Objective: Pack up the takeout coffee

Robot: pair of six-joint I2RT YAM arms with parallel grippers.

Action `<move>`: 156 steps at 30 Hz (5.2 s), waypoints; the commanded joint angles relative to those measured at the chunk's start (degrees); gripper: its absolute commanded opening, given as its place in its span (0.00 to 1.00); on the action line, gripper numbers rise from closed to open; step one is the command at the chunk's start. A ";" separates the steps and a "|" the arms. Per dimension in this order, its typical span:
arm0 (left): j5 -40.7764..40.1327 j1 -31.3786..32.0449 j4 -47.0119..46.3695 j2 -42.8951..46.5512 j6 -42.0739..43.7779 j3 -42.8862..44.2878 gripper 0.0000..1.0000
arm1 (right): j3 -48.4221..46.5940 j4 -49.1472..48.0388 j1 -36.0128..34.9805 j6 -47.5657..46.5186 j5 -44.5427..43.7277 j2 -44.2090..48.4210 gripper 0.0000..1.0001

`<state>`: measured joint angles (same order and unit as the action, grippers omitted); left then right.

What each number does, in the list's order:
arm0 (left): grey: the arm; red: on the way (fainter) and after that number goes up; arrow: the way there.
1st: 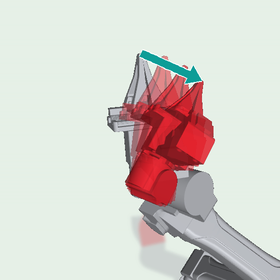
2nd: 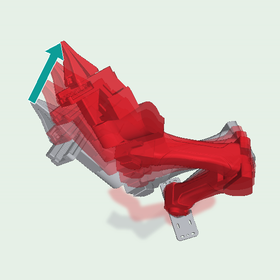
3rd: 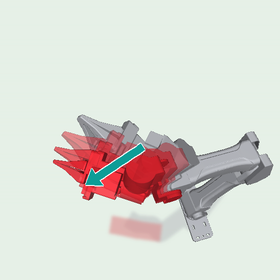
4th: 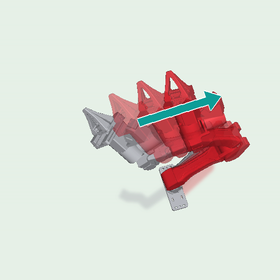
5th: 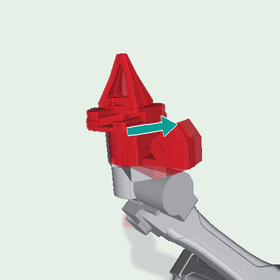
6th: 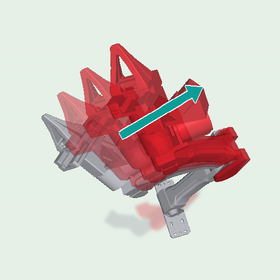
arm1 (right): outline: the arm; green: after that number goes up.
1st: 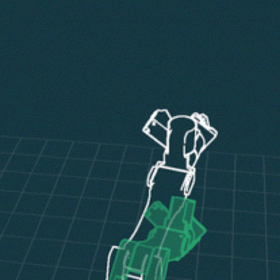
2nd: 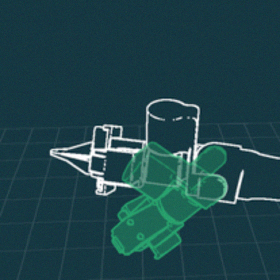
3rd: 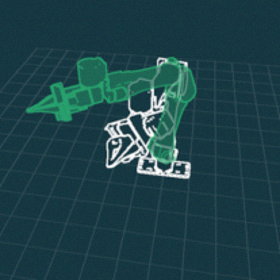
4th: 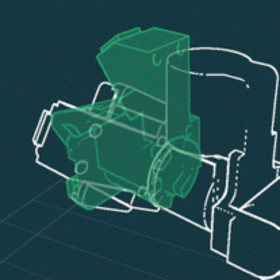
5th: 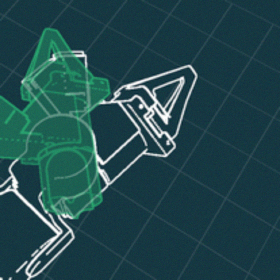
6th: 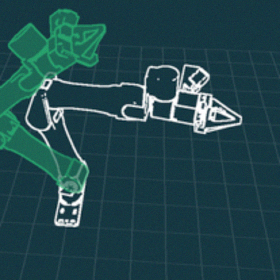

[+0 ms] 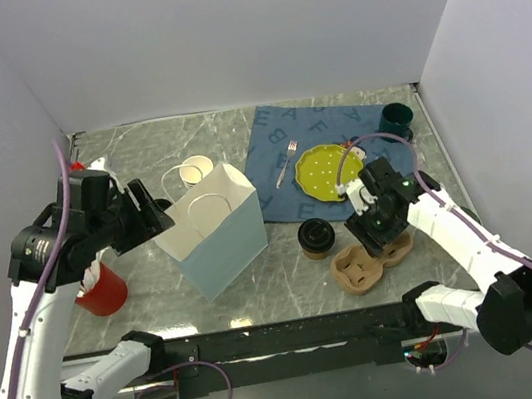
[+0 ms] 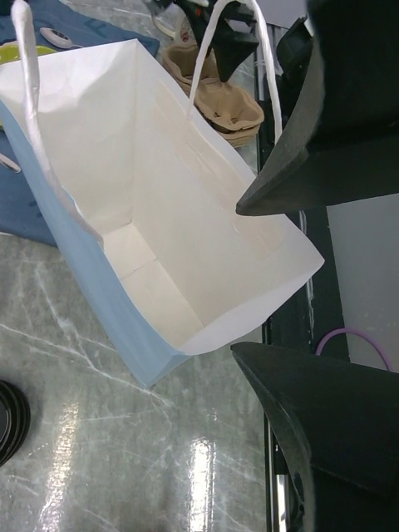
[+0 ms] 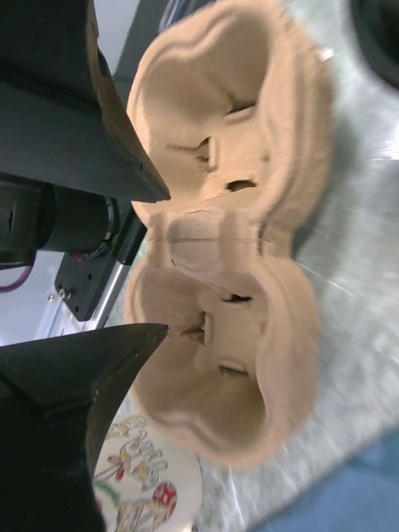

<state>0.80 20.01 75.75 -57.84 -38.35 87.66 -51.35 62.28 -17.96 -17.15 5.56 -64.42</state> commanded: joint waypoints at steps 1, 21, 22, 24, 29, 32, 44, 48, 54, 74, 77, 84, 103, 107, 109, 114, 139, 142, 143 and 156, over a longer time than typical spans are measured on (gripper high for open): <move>3.15 0.20 -2.18 0.10 1.08 -0.64 0.69 | 3.01 0.56 0.29 -4.04 0.07 1.49 0.68; -0.62 3.46 -1.30 0.19 1.52 0.50 0.72 | -5.86 2.67 0.29 -1.40 5.69 -10.89 0.68; -0.62 3.54 -1.21 0.36 1.61 0.41 0.72 | -6.12 2.67 0.38 -1.40 5.86 -11.51 0.67; -2.90 3.89 -1.04 0.36 1.70 0.41 0.72 | -6.13 2.58 0.29 -1.40 5.78 -11.78 0.66; -4.57 4.51 -1.30 -0.43 1.79 0.85 0.72 | -5.86 2.67 0.29 -1.40 5.42 -13.01 0.65; -4.84 4.86 -1.13 -1.30 1.87 1.38 0.72 | -5.78 2.49 0.20 -1.66 5.16 -13.45 0.65; -7.83 6.44 -1.04 -1.66 2.05 1.29 0.73 | -5.34 2.85 0.29 -1.93 5.78 -14.33 0.61; -8.88 6.97 -0.77 -1.75 2.14 2.08 0.74 | -5.25 2.85 0.29 -2.01 5.78 -14.41 0.61; -10.37 8.11 -0.51 -2.45 2.22 3.04 0.74 | -5.51 2.76 0.20 -1.57 5.43 -15.03 0.58; -13.98 11.19 0.54 -2.36 2.40 3.75 0.75 | -6.39 4.08 0.20 -0.34 3.93 -12.66 0.38; -14.16 11.45 0.46 -2.36 2.31 3.84 0.75 | -7.26 4.95 0.29 0.10 2.97 -12.57 0.38; -14.51 11.45 0.90 -1.84 2.23 3.93 0.76 | -9.82 6.36 0.20 0.18 2.00 -12.31 0.38; -14.60 11.45 1.42 -2.54 2.23 5.33 0.77 | -16.31 13.03 0.29 0.80 -1.60 -13.53 0.37; -15.04 11.45 1.95 -3.06 1.87 5.59 0.76 | -22.10 15.32 0.29 2.29 -3.62 -12.84 0.36; -15.47 11.45 2.39 -3.06 1.52 5.86 0.75 | -24.83 16.64 0.29 3.34 -4.77 -12.83 0.36; -17.67 11.45 2.83 -2.80 0.47 5.59 0.75 | -40.82 21.65 0.29 5.72 -7.14 -14.85 0.35; -17.94 6.62 -1.47 0.10 -3.75 -1.35 0.48 | -76.61 -14.65 -32.75 18.81 -10.22 -27.33 0.34; -16.27 6.62 -2.88 1.15 -3.49 -1.61 0.38 | -75.83 -14.47 -34.69 20.22 -8.99 -28.12 0.35; -15.57 6.62 -3.49 1.59 -2.62 -1.96 0.37 | -75.13 -14.73 -35.13 20.83 -8.82 -28.21 0.35; -11.95 6.62 -6.14 7.75 -2.70 -6.81 0.45 | -68.54 -19.04 -38.64 27.69 -1.35 -27.25 0.36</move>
<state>-9.76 26.81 70.32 -51.44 -40.60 78.72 -121.40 46.65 -55.72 7.35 0.51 -93.76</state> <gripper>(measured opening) 0.410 0.359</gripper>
